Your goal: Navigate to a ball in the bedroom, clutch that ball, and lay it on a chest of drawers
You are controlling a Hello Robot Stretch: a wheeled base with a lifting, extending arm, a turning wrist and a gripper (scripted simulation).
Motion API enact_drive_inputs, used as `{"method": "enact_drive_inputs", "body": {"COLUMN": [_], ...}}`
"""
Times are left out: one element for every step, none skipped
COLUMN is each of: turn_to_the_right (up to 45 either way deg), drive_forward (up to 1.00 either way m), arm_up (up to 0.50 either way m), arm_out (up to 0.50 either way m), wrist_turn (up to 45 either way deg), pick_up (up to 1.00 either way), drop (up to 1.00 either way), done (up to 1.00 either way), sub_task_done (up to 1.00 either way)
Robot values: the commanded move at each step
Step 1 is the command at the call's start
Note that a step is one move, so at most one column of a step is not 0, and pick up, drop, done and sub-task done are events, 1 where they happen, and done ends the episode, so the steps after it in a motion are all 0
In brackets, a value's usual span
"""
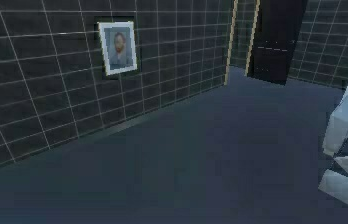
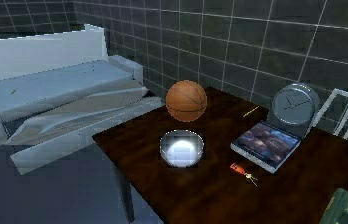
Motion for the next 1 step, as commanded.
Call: {"method": "enact_drive_inputs", "body": {"turn_to_the_right": [9.0], "drive_forward": [0.00], "arm_up": [0.00], "arm_out": [0.00], "wrist_turn": [0.0], "pick_up": [0.00], "drop": [0.00], "done": [0.00], "sub_task_done": [0.00]}}
